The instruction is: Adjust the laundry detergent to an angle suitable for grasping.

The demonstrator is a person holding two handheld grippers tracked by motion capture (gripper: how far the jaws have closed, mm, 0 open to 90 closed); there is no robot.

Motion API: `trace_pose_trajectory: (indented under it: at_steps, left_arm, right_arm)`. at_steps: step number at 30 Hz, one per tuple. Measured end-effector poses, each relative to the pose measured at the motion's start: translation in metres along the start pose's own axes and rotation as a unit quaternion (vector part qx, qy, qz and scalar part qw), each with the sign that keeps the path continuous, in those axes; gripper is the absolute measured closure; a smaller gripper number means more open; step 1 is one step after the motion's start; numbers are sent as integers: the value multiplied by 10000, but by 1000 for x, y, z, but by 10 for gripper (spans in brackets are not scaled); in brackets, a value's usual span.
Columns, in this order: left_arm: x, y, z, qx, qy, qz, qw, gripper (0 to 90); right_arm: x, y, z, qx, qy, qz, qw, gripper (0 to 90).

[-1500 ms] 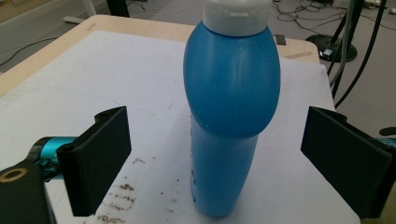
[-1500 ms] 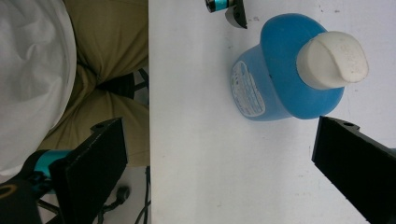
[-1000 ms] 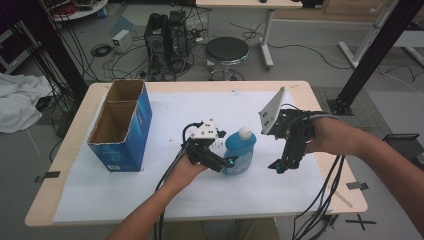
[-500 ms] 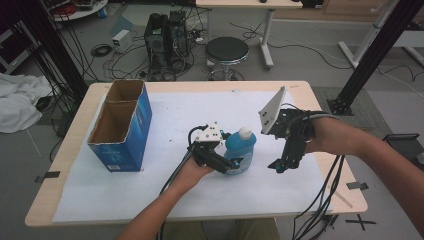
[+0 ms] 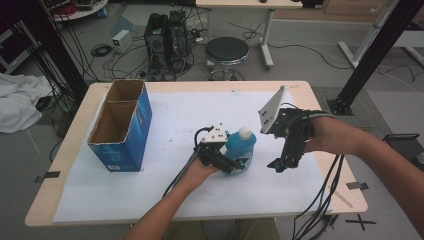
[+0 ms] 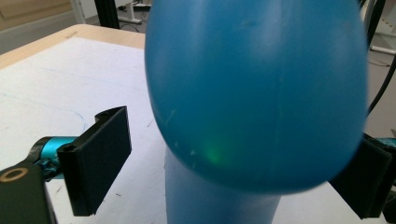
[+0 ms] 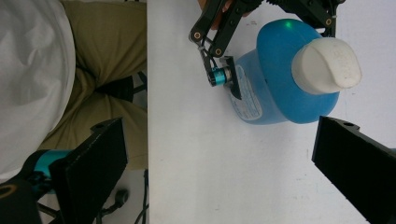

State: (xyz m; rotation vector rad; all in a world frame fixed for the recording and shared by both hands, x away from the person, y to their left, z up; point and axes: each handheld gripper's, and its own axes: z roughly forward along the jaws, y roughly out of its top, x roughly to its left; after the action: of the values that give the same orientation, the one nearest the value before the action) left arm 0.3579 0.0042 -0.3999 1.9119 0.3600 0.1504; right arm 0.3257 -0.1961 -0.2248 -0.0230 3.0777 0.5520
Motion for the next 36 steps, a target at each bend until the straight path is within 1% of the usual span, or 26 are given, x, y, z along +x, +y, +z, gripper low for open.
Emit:
trace_pose_trajectory:
  at_steps: [1, 3, 4, 5, 6, 7, 10, 11, 12, 13, 14, 15, 17, 19, 20, 21, 36]
  left_arm:
    - [0, 0, 1, -65, 4, -58, 10000, 89]
    - [0, 0, 1, -93, 5, -50, 9999, 101]
    - [1, 0, 0, -65, -5, -6, 10000, 113]
    - [1, 0, 0, -65, -5, -6, 10000, 128]
    - [-1, -1, 3, -244, -32, -145, 9996, 138]
    - [-1, -1, 3, -192, -32, -88, 9998, 139]
    - [-2, -1, 4, -222, -21, -55, 9997, 170]
    - [-2, -1, 4, -247, -15, -86, 9997, 172]
    - [-1, -1, 3, -237, -28, -69, 9997, 184]
    - [-1, -1, 3, -237, -28, -69, 9997, 217]
    - [-1, -1, 4, -266, -7, -28, 9996, 217]
    - [0, -1, 3, -241, 19, -61, 9997, 225]
    - [-1, -1, 4, -244, 8, -66, 9997, 232]
    - [0, -1, 4, -171, 19, 5, 9999, 232]
    - [-1, -1, 4, -219, -3, -29, 9998, 241]
    - [-1, -1, 4, -211, -12, -11, 9998, 267]
    - [-3, -1, 4, -289, 22, -7, 9996, 340]
  right_arm:
    - [0, 0, 0, -2, 3, -3, 10000, 26]
    - [0, 0, 0, 1, 4, -12, 10000, 26]
    - [-1, 0, 0, 5, 8, -10, 10000, 26]
    - [-1, 0, 0, 5, 8, -10, 10000, 26]
    - [0, 0, 0, -13, -1, -4, 10000, 26]
    - [0, 0, 0, -13, -5, 2, 10000, 26]
    - [-1, 0, 0, -28, -3, -14, 10000, 25]
    - [-1, 0, 0, -30, -3, -13, 10000, 26]
    - [-1, 0, 0, -29, -4, -13, 10000, 26]
    - [-1, 0, 0, -29, -4, -13, 10000, 26]
    - [0, 0, 0, -32, -3, -5, 10000, 26]
    - [0, 0, -1, -39, -2, 3, 10000, 26]
    - [0, 0, -1, -25, 5, -7, 10000, 26]
    - [1, 0, -2, -46, -8, -6, 10000, 26]
    - [1, 0, -2, -78, -24, 8, 10000, 26]
    - [1, -1, -2, -69, -27, 13, 10000, 26]
    - [1, -1, -2, -65, -17, -8, 10000, 26]
